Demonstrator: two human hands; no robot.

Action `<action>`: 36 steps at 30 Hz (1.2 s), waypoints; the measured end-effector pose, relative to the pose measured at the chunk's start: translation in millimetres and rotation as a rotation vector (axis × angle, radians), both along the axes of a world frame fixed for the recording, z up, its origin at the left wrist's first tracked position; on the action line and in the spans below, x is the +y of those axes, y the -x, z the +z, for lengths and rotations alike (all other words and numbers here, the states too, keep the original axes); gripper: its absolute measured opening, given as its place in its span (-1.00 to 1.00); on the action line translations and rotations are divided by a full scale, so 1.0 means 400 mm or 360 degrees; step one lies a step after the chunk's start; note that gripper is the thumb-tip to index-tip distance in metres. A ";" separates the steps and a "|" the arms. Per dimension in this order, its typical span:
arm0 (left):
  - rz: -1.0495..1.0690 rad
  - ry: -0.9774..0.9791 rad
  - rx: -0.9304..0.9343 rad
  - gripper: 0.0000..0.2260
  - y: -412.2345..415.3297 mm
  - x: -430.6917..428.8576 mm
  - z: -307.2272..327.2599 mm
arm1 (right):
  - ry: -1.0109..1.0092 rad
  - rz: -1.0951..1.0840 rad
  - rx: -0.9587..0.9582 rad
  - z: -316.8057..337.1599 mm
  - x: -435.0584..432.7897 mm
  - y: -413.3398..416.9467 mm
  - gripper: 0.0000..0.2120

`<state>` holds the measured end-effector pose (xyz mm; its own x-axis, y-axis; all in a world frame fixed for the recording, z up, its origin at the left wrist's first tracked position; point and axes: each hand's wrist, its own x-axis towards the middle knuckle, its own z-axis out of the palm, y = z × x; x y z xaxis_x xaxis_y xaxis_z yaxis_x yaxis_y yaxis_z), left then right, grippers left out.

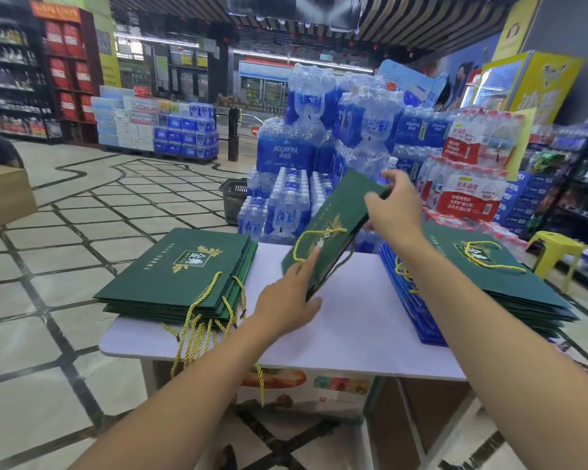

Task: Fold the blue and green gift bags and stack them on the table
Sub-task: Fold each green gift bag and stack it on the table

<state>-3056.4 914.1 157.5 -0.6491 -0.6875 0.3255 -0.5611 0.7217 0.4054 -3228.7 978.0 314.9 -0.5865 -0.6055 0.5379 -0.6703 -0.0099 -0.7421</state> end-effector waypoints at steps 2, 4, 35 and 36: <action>-0.0179 -0.0241 0.0242 -0.15 0.032 0.013 0.037 | 0.0074 0.0010 0.0359 0.044 0.005 -0.027 -0.55; -0.0344 -0.0515 0.0389 -0.16 0.051 0.021 0.065 | 0.0090 0.0073 0.0816 0.054 0.004 -0.060 -0.60; 0.0028 0.0162 -0.0205 -0.63 -0.011 -0.082 -0.124 | -0.1149 0.0777 -0.0005 -0.303 0.112 0.065 -0.94; 0.0104 0.0205 -0.0189 -0.61 -0.013 -0.078 -0.123 | -0.1010 0.0766 -0.0199 -0.280 0.103 0.068 -0.93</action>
